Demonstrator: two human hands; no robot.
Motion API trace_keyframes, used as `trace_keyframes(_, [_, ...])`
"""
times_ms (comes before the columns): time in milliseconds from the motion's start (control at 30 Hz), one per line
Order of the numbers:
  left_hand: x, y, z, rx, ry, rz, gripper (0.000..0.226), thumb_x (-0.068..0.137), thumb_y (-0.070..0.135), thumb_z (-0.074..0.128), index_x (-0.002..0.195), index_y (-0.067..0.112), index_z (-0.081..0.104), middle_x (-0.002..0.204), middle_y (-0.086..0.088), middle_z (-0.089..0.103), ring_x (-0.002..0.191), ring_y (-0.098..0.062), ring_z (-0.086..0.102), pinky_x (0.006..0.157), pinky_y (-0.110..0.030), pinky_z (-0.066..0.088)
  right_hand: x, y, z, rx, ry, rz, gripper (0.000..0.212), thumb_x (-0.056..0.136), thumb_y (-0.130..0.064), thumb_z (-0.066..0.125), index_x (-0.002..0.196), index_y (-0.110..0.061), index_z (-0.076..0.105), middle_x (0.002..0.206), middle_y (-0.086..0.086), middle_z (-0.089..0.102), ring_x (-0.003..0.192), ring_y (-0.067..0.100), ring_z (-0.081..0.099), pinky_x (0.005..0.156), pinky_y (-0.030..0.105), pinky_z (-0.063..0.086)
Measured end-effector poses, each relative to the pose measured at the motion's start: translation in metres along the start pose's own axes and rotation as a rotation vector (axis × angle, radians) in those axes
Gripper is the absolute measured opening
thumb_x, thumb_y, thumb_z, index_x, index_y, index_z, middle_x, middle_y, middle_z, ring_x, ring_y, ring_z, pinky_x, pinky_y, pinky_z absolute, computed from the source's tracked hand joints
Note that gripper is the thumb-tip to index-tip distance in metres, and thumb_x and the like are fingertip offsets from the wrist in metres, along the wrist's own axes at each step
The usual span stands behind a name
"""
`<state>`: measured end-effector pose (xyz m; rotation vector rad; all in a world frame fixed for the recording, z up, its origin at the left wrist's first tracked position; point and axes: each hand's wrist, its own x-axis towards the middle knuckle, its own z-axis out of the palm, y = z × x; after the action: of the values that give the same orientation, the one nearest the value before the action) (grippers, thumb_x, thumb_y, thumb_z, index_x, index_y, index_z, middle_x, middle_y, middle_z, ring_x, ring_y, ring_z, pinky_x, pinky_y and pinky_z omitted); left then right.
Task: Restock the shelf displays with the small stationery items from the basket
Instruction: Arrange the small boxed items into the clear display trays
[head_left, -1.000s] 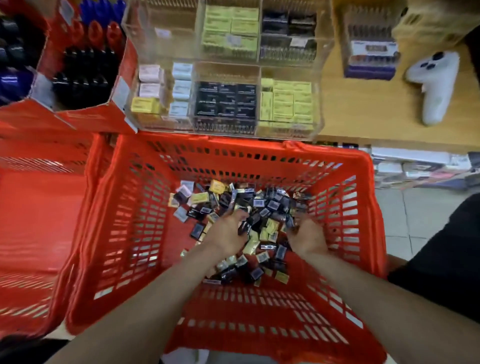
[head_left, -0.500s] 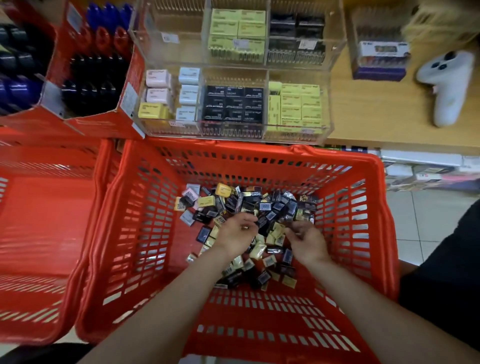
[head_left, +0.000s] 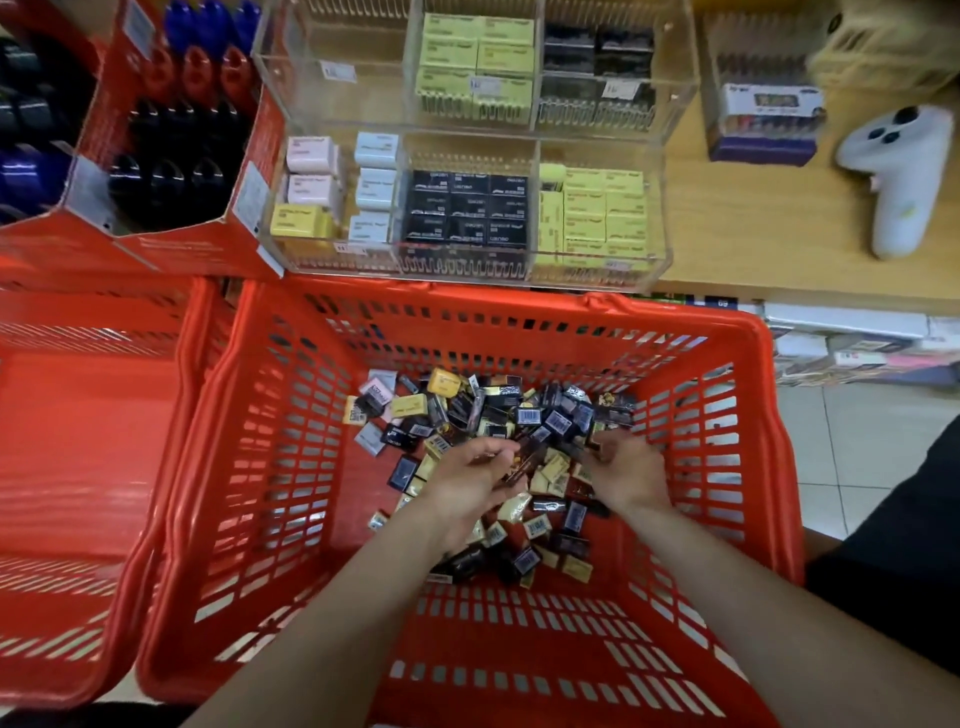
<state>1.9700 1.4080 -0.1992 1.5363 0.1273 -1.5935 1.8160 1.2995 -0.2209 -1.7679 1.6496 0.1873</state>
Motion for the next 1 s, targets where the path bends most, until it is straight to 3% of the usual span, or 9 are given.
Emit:
trace_keyframes(167, [0.005, -0.002, -0.002, -0.087, -0.038, 0.008, 0.030, 0.095, -0.004, 0.056, 0.118, 0.013, 0.066, 0.123, -0.012, 0.051, 0.101, -0.020, 0.066, 0.094, -0.037, 0.056, 0.007, -0.001, 0.030, -0.059, 0.077, -0.019, 0.036, 0.088, -0.024, 0.071, 0.118, -0.006, 0.061, 0.125, 0.014, 0.055, 0.110, 0.031, 0.057, 0.088, 0.033, 0.048])
trace_keyframes(300, [0.006, -0.003, -0.007, -0.087, -0.094, -0.022, 0.049, 0.090, -0.014, 0.058, 0.123, 0.021, 0.066, 0.115, -0.013, 0.050, 0.098, -0.023, 0.065, 0.093, -0.037, 0.056, 0.013, -0.002, 0.038, 0.099, 0.112, 0.054, 0.020, 0.089, -0.017, 0.071, 0.105, -0.007, 0.068, 0.115, 0.011, 0.065, 0.101, 0.025, 0.063, 0.080, 0.026, 0.049])
trace_keyframes(367, [0.006, -0.001, -0.007, -0.136, -0.081, -0.028, 0.047, 0.089, -0.015, 0.058, 0.119, 0.020, 0.068, 0.112, -0.011, 0.052, 0.096, -0.023, 0.066, 0.089, -0.036, 0.058, 0.014, -0.003, 0.034, 0.187, 0.097, 0.110, 0.017, 0.090, -0.020, 0.070, 0.103, -0.009, 0.069, 0.109, 0.006, 0.069, 0.099, 0.020, 0.066, 0.074, 0.020, 0.046])
trace_keyframes(433, [0.005, 0.000, -0.005, -0.190, -0.018, -0.027, 0.038, 0.091, -0.012, 0.058, 0.115, 0.016, 0.066, 0.117, -0.013, 0.058, 0.099, -0.022, 0.066, 0.085, -0.036, 0.059, 0.011, 0.001, 0.026, 0.297, 0.091, 0.193, 0.017, 0.090, -0.021, 0.069, 0.105, -0.012, 0.071, 0.110, 0.004, 0.070, 0.102, 0.022, 0.066, 0.080, 0.021, 0.048])
trace_keyframes(533, [0.005, 0.001, -0.001, -0.204, 0.084, -0.029, 0.025, 0.094, -0.004, 0.059, 0.115, 0.011, 0.060, 0.114, -0.014, 0.067, 0.105, -0.021, 0.066, 0.081, -0.041, 0.060, -0.009, 0.001, 0.013, 0.566, 0.105, 0.219, 0.015, 0.089, -0.015, 0.071, 0.103, -0.013, 0.074, 0.106, 0.003, 0.072, 0.100, 0.025, 0.068, 0.092, 0.038, 0.054])
trace_keyframes(667, [-0.006, 0.004, 0.011, -0.128, 0.075, -0.018, 0.022, 0.094, 0.006, 0.063, 0.115, 0.010, 0.056, 0.103, -0.011, 0.074, 0.097, -0.021, 0.071, 0.079, -0.040, 0.061, -0.045, -0.013, -0.001, 0.673, 0.107, 0.059, 0.018, 0.079, -0.023, 0.081, 0.074, -0.039, 0.076, 0.085, -0.027, 0.069, 0.088, -0.008, 0.064, 0.078, 0.015, 0.047])
trace_keyframes(733, [-0.013, 0.007, 0.016, -0.118, 0.047, 0.013, 0.024, 0.093, 0.008, 0.066, 0.114, 0.012, 0.058, 0.105, -0.009, 0.074, 0.098, -0.019, 0.071, 0.073, -0.034, 0.060, -0.056, -0.019, -0.003, 0.751, 0.069, 0.033, 0.019, 0.079, -0.024, 0.081, 0.071, -0.040, 0.076, 0.088, -0.021, 0.073, 0.089, -0.006, 0.066, 0.080, 0.017, 0.049])
trace_keyframes(867, [-0.025, 0.010, 0.022, -0.112, -0.012, 0.089, 0.026, 0.088, 0.011, 0.071, 0.113, 0.018, 0.067, 0.122, -0.013, 0.061, 0.114, -0.025, 0.061, 0.086, -0.036, 0.059, -0.071, -0.026, -0.003, 0.807, 0.081, -0.055, 0.018, 0.081, -0.014, 0.079, 0.081, -0.031, 0.074, 0.092, -0.011, 0.075, 0.091, 0.002, 0.069, 0.082, 0.021, 0.053])
trace_keyframes(1000, [-0.030, 0.008, 0.025, -0.171, -0.062, 0.113, 0.024, 0.086, 0.010, 0.072, 0.105, 0.024, 0.075, 0.119, -0.010, 0.059, 0.115, -0.022, 0.061, 0.073, -0.027, 0.060, -0.075, -0.027, -0.006, 0.854, 0.142, -0.024, 0.022, 0.077, -0.009, 0.082, 0.083, -0.024, 0.068, 0.085, -0.013, 0.072, 0.086, -0.002, 0.068, 0.070, 0.010, 0.050])
